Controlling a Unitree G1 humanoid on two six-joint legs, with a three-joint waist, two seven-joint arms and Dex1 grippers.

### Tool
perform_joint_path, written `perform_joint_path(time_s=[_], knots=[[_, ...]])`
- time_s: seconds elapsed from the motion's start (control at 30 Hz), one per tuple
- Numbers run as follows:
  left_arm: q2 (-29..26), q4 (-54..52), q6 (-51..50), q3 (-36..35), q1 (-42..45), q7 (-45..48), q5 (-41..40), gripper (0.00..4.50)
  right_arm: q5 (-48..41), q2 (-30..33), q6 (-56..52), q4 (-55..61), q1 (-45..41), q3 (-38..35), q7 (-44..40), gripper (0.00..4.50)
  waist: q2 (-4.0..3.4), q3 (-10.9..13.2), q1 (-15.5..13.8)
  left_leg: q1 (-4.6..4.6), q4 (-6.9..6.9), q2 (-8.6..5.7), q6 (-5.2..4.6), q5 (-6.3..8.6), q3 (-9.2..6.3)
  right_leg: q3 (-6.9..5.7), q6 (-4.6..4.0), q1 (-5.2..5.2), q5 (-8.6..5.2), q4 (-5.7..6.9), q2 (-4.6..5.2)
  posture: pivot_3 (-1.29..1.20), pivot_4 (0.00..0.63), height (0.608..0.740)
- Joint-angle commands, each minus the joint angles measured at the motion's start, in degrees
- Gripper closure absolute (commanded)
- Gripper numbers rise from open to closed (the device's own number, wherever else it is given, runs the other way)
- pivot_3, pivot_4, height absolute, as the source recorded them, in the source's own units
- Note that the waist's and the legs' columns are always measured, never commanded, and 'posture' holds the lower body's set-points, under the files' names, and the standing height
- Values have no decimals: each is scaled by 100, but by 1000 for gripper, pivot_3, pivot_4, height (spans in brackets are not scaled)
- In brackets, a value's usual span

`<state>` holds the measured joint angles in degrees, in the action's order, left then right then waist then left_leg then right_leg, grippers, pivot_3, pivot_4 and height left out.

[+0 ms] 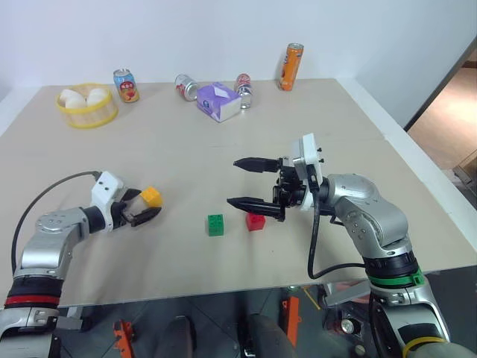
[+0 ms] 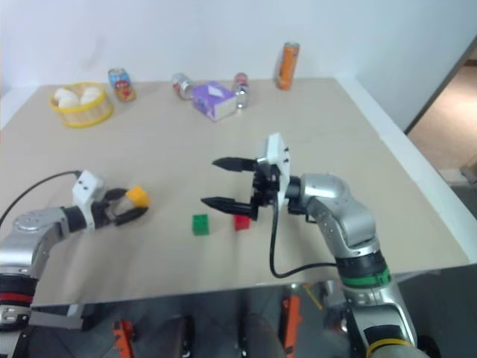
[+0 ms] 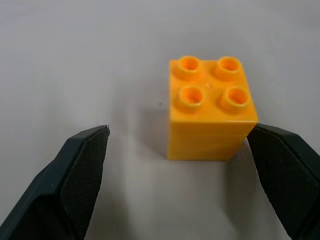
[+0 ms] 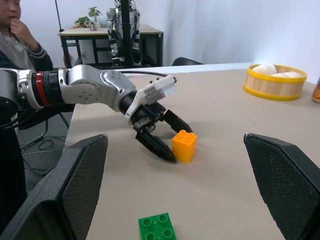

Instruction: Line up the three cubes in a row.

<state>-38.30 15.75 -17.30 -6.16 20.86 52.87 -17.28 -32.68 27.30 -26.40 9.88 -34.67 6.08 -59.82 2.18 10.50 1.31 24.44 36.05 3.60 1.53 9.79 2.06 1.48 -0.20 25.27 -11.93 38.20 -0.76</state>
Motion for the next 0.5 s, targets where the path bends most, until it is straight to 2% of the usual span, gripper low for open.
perform_joint_path(time_s=[0.03,0.23,0.27,0.37,0.5], knots=[[30,41,155,-3,207,-15,54,955,-40,28,24,270,-27,-111,36,0,0,0,0,0,0,1,0,0,0,0,0,0,0,0,-1,0,150,740],[52,161,301,37,254,12,123,2999,-49,55,8,307,-5,-119,69,0,0,0,4,-1,0,1,0,0,0,1,1,0,1,0,-1,0,150,740],[42,167,326,41,250,24,132,3166,-51,63,1,316,2,-119,69,0,0,0,3,-1,0,1,0,0,0,0,1,0,1,0,-1,0,150,740],[-71,38,468,110,155,277,146,3151,-91,138,-51,389,52,-123,16,0,0,0,2,0,0,0,0,0,0,0,1,0,1,0,0,0,150,740],[-397,-658,527,282,-142,1219,-87,3151,-268,513,-252,566,236,-158,-366,0,0,0,3,1,-4,0,2,1,4,4,-1,3,-1,-1,1,0,150,740]])
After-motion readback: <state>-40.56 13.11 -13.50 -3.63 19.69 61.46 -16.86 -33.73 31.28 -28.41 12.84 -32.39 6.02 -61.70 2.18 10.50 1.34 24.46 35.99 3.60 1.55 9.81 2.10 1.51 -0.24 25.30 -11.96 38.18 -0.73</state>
